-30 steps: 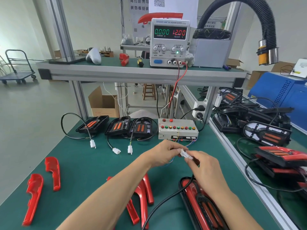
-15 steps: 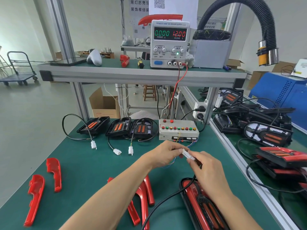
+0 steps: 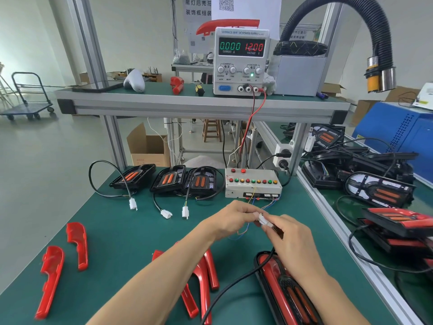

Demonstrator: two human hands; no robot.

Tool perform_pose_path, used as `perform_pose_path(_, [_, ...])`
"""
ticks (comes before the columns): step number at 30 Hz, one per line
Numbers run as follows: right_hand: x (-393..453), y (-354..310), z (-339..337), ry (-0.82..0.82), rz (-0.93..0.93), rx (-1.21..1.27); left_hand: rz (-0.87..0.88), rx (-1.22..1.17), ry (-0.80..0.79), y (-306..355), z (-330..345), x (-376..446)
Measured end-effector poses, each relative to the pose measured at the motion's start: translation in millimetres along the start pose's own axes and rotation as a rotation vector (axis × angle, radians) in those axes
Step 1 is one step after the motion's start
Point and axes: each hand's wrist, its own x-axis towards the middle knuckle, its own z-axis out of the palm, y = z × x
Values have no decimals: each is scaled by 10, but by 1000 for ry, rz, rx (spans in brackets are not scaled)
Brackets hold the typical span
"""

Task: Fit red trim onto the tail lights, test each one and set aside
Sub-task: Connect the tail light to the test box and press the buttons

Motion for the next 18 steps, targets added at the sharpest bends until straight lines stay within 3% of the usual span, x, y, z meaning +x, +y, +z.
perform_pose_path(5, [2, 2, -1, 4, 10, 18, -15, -38, 4, -34, 16, -9])
perform_pose_path(11, [-2, 38, -1, 2, 103, 52, 53, 103, 51, -58, 5, -22])
perform_pose_path(18, [-15, 70, 34, 7, 71, 42, 66, 233, 50, -48, 16, 14])
